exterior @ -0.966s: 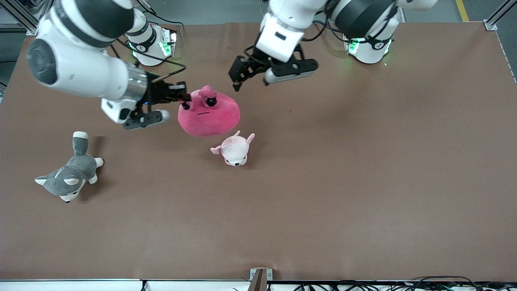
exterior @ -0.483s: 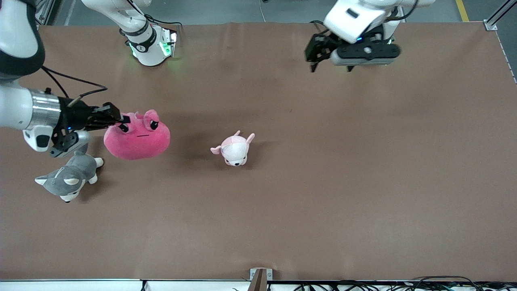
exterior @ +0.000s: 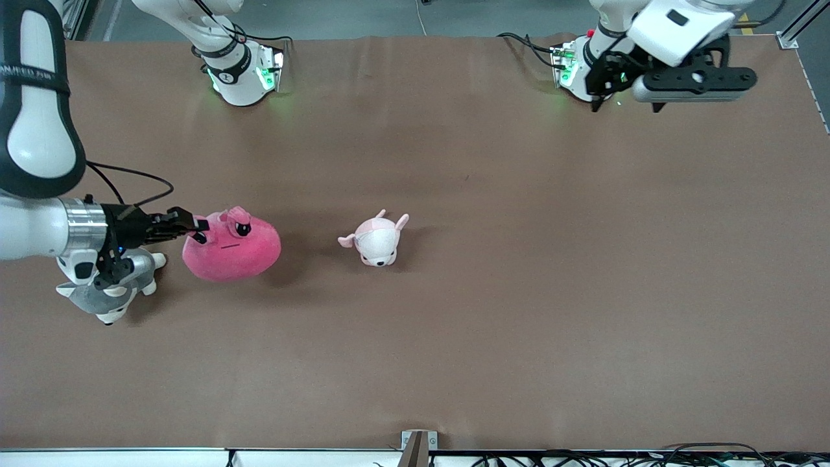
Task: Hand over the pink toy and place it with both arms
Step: 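Carry the pink toy with the right gripper while the left gripper withdraws, then lower the pink toy beside the grey cat and open the right gripper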
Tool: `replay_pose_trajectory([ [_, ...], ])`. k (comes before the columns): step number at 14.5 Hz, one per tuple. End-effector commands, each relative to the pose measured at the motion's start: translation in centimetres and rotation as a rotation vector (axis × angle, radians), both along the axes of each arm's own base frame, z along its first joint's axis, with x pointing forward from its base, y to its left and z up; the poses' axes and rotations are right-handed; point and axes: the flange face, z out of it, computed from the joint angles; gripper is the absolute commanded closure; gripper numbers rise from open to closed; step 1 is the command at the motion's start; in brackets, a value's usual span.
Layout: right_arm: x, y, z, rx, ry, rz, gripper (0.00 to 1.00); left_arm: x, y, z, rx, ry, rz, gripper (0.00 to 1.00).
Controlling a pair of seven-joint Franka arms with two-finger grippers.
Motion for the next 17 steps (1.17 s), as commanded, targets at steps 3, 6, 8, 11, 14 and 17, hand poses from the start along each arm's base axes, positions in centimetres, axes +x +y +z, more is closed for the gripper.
replay_pose_trajectory([
  [3, 2.1, -0.8, -3.9, 0.001, 0.000, -0.039, 0.97, 1.8, 5.9, -1.9, 0.014, 0.007, -0.010, 0.00],
  [6, 2.3, -1.5, -5.6, 0.001, 0.021, -0.057, 0.97, 3.1, 10.0, -2.0, 0.006, 0.000, -0.001, 0.00],
  [8, 2.3, -2.7, -7.1, 0.002, 0.047, -0.078, 0.97, 4.0, 12.3, -2.4, -0.006, 0.011, -0.022, 0.00],
  [11, 2.2, -4.7, -8.5, 0.004, 0.077, -0.115, 0.97, 6.1, 14.5, -2.3, -0.025, -0.013, -0.017, 0.00],
  [14, 2.1, -4.7, -9.3, 0.002, 0.100, -0.120, 0.97, 8.1, 16.2, -2.2, -0.051, -0.025, 0.000, 0.00],
  [17, 2.0, -4.8, -10.5, 0.001, 0.119, -0.119, 0.95, 10.0, 17.4, -1.4, -0.082, -0.049, 0.011, 0.00],
])
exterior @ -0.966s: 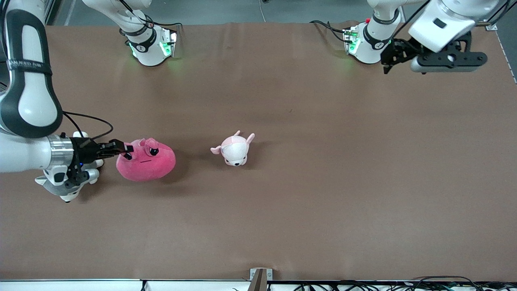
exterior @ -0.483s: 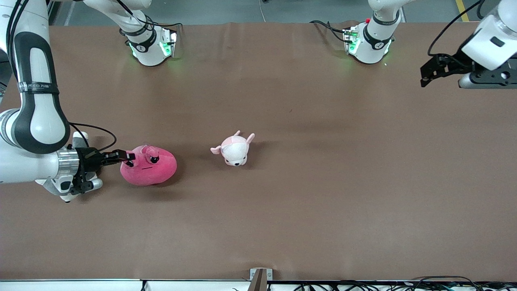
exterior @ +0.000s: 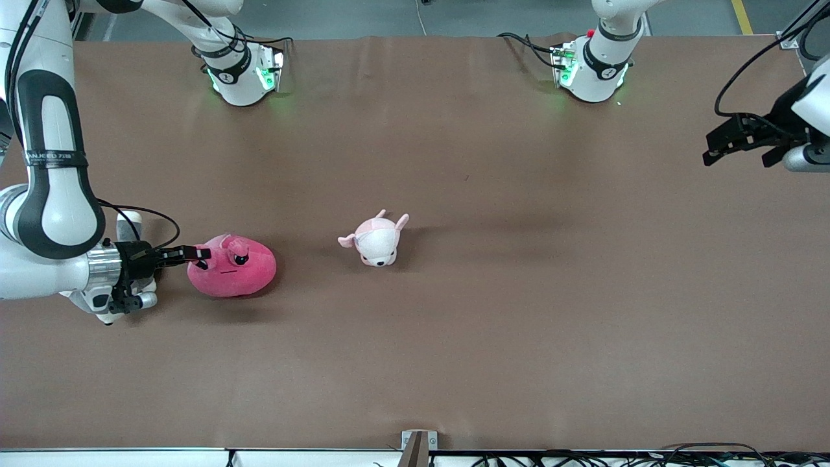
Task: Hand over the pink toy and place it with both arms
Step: 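Lower the pink toy beside the grey cat and open the right gripper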
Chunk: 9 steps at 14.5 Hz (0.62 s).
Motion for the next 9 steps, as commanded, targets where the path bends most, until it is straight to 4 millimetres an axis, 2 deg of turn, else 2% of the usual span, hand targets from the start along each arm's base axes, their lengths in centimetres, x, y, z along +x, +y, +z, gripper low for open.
replay_pose_trajectory([
  [1, 0.1, 0.1, -0.2, 0.013, 0.023, -0.015, 0.75, 1.4, 0.8, 1.4, -0.014, -0.026, -0.002, 0.00],
  [2, 0.2, 0.1, 0.0, 0.002, 0.034, -0.038, 0.30, 1.3, 0.8, 1.4, -0.013, -0.026, 0.001, 0.00],
  [3, 0.3, 0.0, 0.3, -0.007, 0.042, -0.063, 0.01, 1.3, 0.9, 1.5, -0.012, -0.028, 0.005, 0.00],
  [5, 0.4, 0.5, 2.5, -0.026, 0.034, -0.093, 0.00, 1.3, 0.9, 1.6, -0.013, -0.030, 0.007, 0.00],
  [9, 0.2, 0.7, 12.4, -0.118, 0.016, -0.218, 0.00, 1.5, 1.2, 1.8, -0.011, -0.048, 0.013, 0.00],
])
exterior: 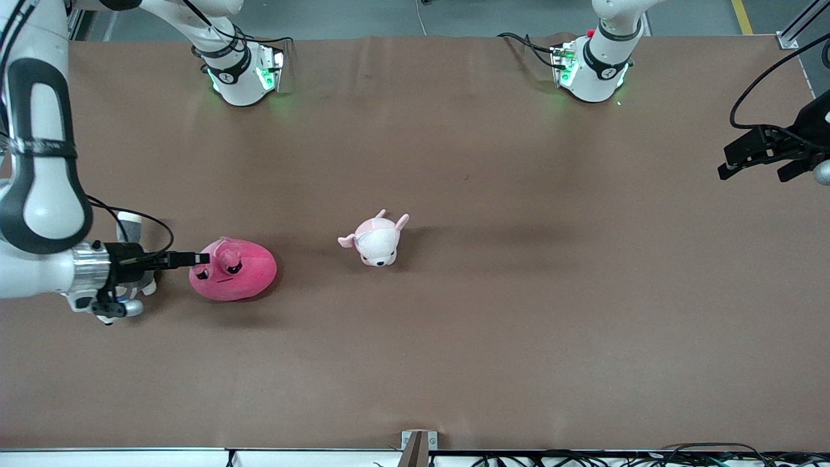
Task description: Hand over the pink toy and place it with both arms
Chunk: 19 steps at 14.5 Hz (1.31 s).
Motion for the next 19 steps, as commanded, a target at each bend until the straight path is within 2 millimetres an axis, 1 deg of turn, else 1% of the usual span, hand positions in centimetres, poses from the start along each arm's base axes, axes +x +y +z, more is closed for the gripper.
replay_pose_trajectory([
  [1, -1.2, -0.1, 7.5, -0.105, -0.022, -0.021, 0.00, 0.1, 0.3, 0.7, 0.017, -0.019, 0.008, 0.00],
  [2, -1.7, -0.3, 10.2, -0.189, -0.050, 0.015, 0.00, 0.1, 0.5, 0.6, 0.027, -0.017, 0.010, 0.00],
  [4, -2.7, 0.5, 14.5, -0.315, -0.113, 0.064, 0.00, 0.2, 0.6, 0.6, 0.039, -0.025, 0.009, 0.00],
  [6, -3.5, 0.1, 17.2, -0.378, -0.157, 0.067, 0.00, 0.4, 1.0, 0.6, 0.038, -0.031, 0.014, 0.00],
  [7, -3.9, -0.2, 18.9, -0.392, -0.186, 0.066, 0.00, 0.4, 1.1, 0.6, 0.039, -0.031, 0.017, 0.00],
  [9, -5.1, -0.7, 21.7, -0.436, -0.228, 0.061, 0.00, 0.4, 1.2, 0.6, 0.036, -0.031, 0.019, 0.00],
  [11, -6.1, -1.2, 23.2, -0.449, -0.235, 0.052, 0.00, 0.4, 1.1, 0.6, 0.035, -0.032, 0.019, 0.00],
  [13, -6.1, -1.6, 23.2, -0.510, -0.232, 0.063, 0.00, 0.6, 1.1, 0.4, 0.032, -0.028, 0.014, 0.00],
  [14, -6.2, -1.6, 23.6, -0.545, -0.245, 0.070, 0.00, 0.5, 1.7, 0.4, 0.035, -0.029, 0.020, 0.00],
  [15, -6.6, -1.6, 24.4, -0.554, -0.261, 0.063, 0.00, 0.6, 1.8, 0.3, 0.034, -0.027, 0.022, 0.00],
  [17, -6.6, -1.9, 25.4, -0.547, -0.311, 0.035, 0.00, 0.7, 1.9, 0.2, 0.035, -0.026, 0.024, 0.00],
  [18, -6.6, -2.5, 25.5, -0.545, -0.340, 0.015, 0.00, 0.7, 1.7, 0.2, 0.037, -0.026, 0.021, 0.00],
  [19, -7.1, -3.0, 25.5, -0.542, -0.365, -0.003, 0.00, 0.6, 1.2, 0.2, 0.039, -0.027, 0.014, 0.00],
])
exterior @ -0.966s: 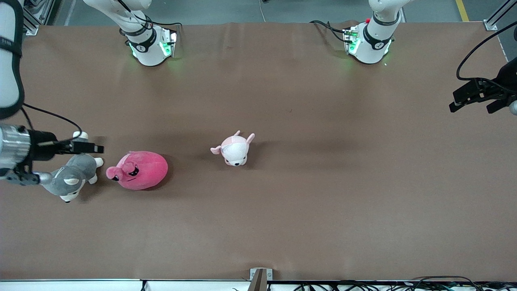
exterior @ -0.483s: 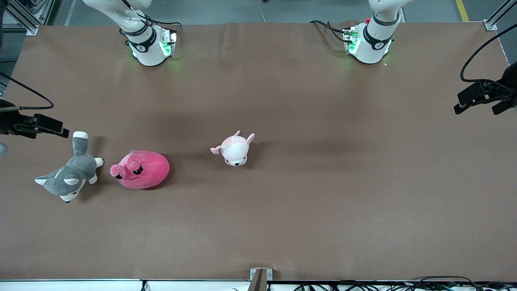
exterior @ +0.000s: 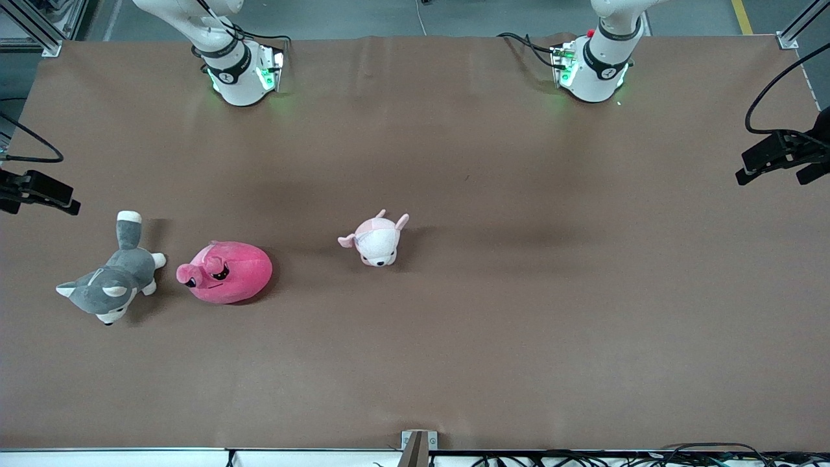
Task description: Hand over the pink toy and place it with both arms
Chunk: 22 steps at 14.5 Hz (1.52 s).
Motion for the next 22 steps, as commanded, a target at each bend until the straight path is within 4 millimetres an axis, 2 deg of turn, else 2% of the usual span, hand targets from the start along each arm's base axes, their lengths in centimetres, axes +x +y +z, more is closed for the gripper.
replay_pose_trajectory([
  [1, -2.2, -0.9, 0.3, -0.004, -0.057, -0.031, 0.00, 0.1, -1.0, 0.4, 0.015, -0.010, -0.023, 0.00],
  [6, -3.7, -0.1, 0.4, -0.007, -0.052, -0.008, 0.00, 0.0, -0.9, 0.5, 0.018, -0.011, -0.021, 0.00],
  [11, -5.7, 0.4, -0.6, -0.007, -0.069, 0.001, 0.00, 0.0, -1.0, 0.6, 0.014, -0.014, -0.021, 0.00],
  [20, -6.9, 0.3, -0.9, -0.004, -0.014, -0.001, 0.00, -0.5, -1.0, 1.3, 0.013, -0.029, -0.019, 0.00],
  [22, -7.0, 0.3, -1.0, -0.003, 0.000, -0.002, 0.00, -0.8, -0.8, 0.8, 0.014, -0.023, -0.019, 0.00],
])
